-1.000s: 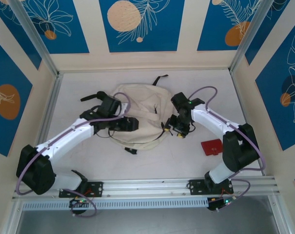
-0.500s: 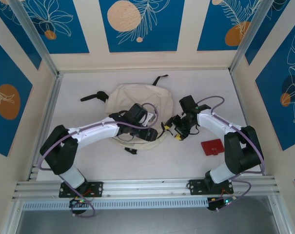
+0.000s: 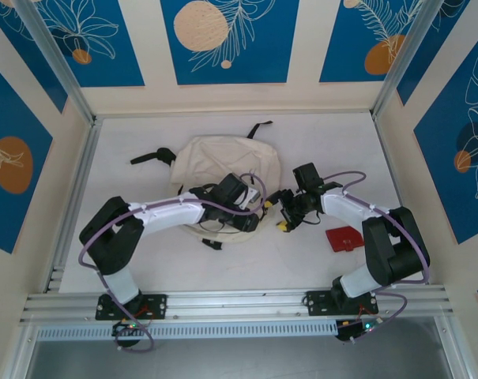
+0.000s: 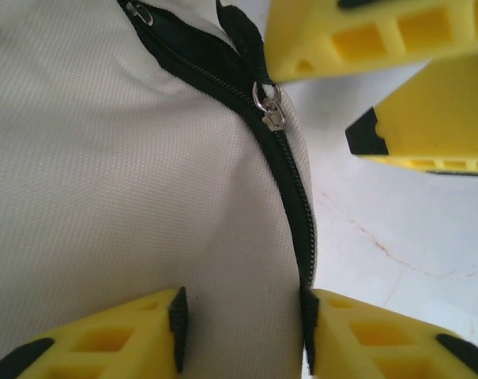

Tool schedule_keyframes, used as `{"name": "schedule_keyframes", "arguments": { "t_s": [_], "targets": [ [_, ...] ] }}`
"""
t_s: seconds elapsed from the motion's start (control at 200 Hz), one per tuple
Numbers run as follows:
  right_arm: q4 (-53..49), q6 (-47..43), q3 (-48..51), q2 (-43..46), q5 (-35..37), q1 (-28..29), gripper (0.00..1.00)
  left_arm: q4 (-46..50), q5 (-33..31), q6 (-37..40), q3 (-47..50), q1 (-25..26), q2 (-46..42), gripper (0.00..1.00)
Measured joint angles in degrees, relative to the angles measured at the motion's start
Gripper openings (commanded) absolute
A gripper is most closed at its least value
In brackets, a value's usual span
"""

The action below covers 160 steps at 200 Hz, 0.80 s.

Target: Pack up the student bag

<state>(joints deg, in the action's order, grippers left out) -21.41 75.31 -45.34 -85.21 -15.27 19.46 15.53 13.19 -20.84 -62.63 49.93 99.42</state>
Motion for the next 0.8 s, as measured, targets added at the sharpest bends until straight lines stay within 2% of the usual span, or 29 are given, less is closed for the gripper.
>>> {"name": "schedule_keyframes", "arguments": {
  "t_s": [0.145, 0.32, 0.62, 0.67, 0.8],
  "targets": [
    [2.0, 1.1, -0.1, 0.0, 0.0, 0.0, 0.62, -2.1, -0.3, -0.7, 1.9, 0.0, 0.2, 0.31],
    [1.1, -0.8, -2.2, -0.9, 0.1, 0.3, 0.51, -4.1, -0.3, -1.2, 3.3, 0.0, 0.2, 0.30],
    [-3.7, -7.7, -9.6, -8.2, 2.4, 1.6, 0.43, -7.0, -0.2, -1.7, 5.6, 0.0, 0.2, 0.32],
    [-4.6, -8.5, -10.1, -8.9, 3.1, 1.6, 0.38, -7.3, -0.2, -1.7, 5.7, 0.0, 0.2, 0.32],
    [-6.8, -10.9, -11.6, -10.0, 5.0, 2.0, 0.19, -7.6, -0.2, -1.7, 6.0, 0.0, 0.2, 0.31]
  ]
}}
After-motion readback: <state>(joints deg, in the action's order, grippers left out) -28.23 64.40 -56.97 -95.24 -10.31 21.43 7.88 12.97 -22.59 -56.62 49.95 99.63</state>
